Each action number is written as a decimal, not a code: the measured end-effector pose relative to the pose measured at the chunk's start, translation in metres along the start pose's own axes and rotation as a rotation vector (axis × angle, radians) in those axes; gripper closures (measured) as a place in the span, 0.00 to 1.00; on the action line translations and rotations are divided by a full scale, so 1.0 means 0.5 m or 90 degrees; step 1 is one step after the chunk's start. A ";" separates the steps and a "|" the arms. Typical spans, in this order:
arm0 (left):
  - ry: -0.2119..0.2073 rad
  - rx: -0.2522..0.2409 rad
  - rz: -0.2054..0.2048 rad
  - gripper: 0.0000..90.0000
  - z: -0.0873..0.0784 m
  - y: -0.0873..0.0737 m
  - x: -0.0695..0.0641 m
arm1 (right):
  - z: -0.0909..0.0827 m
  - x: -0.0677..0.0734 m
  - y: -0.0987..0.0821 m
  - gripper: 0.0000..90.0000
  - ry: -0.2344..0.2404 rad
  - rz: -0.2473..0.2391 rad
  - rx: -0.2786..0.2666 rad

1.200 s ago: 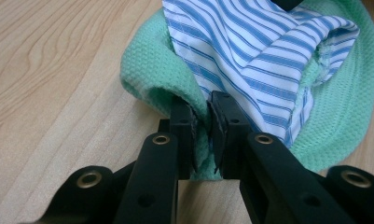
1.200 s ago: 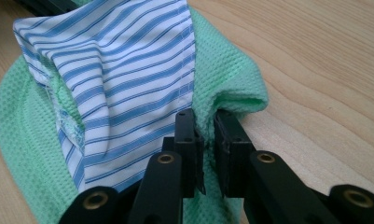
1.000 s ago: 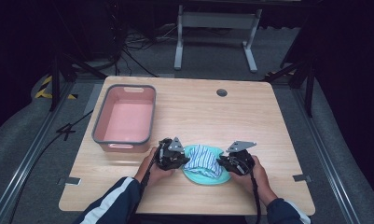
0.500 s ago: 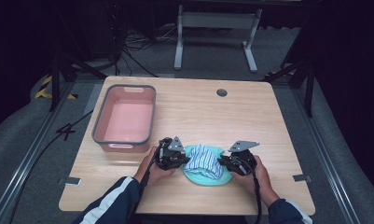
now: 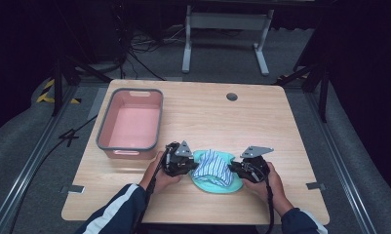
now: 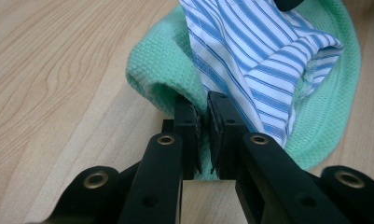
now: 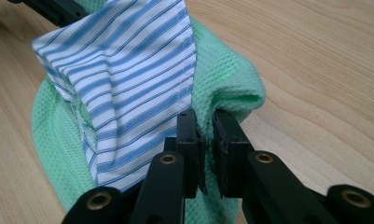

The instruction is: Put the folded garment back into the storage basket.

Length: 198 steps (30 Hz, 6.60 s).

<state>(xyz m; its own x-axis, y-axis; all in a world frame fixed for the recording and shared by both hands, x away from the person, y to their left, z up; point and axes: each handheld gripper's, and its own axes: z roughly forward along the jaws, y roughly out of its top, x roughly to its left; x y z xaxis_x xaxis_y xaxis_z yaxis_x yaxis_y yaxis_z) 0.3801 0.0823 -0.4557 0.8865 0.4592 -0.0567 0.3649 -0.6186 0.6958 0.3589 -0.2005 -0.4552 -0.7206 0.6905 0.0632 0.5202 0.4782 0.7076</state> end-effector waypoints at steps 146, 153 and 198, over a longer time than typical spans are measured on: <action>0.305 0.030 -0.121 0.92 -0.367 -0.123 0.295 | 0.322 0.224 0.500 0.91 0.063 -0.128 0.009; 0.306 0.022 -0.135 0.85 -0.365 -0.126 0.292 | 0.326 0.223 0.491 0.86 0.052 -0.137 0.015; 0.263 -0.113 -0.059 0.28 -0.350 -0.080 0.088 | 0.120 0.166 0.411 0.50 -0.007 -0.222 -0.045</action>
<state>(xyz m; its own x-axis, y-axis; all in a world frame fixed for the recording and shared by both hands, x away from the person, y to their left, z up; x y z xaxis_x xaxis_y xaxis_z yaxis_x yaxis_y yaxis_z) 0.3545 0.2389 -0.3606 0.6518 0.7453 0.1402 0.3508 -0.4602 0.8156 0.4334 -0.0126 -0.3467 -0.8442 0.4978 -0.1987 0.2102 0.6485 0.7316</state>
